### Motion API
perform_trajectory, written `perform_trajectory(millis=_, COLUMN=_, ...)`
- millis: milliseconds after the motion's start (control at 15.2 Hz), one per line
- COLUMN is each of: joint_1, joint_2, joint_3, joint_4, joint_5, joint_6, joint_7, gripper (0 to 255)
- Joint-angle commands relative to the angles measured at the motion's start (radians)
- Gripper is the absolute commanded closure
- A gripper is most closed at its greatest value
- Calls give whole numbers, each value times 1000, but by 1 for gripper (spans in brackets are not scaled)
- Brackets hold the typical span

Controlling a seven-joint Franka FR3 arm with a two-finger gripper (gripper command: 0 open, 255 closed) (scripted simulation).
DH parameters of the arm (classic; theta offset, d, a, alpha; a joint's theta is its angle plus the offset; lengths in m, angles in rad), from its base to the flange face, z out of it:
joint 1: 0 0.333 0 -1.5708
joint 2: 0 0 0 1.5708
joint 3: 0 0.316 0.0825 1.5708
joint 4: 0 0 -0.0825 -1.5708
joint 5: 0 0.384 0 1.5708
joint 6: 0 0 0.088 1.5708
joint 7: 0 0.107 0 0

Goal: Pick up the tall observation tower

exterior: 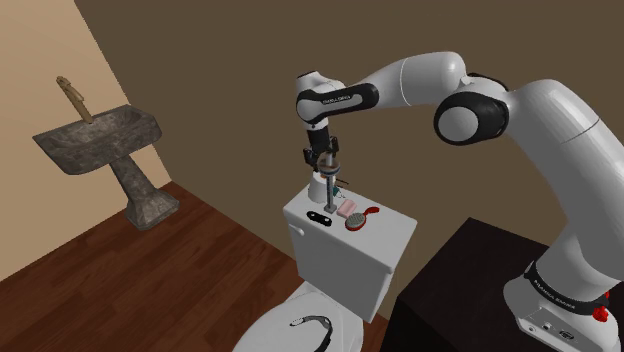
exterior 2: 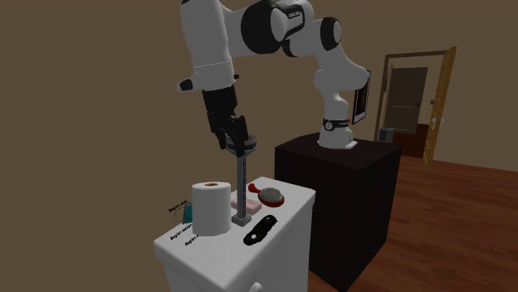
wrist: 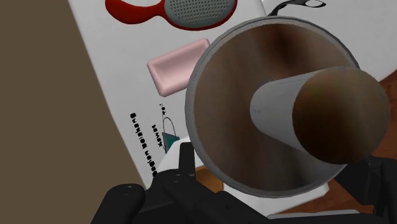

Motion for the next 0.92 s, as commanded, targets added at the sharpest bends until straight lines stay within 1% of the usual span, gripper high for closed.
perform_trajectory(millis=0, joint_1=0, joint_2=1, joint_3=0, joint_4=-2, joint_5=0, joint_6=1, joint_7=0, gripper=255)
perform_trajectory(millis=396, joint_1=0, joint_2=2, joint_3=0, joint_4=1, joint_5=0, joint_6=-1, joint_7=0, gripper=255)
perform_trajectory(millis=858, joint_1=2, joint_2=-21, joint_3=1, joint_4=55, joint_5=2, joint_6=-78, joint_7=0, gripper=255)
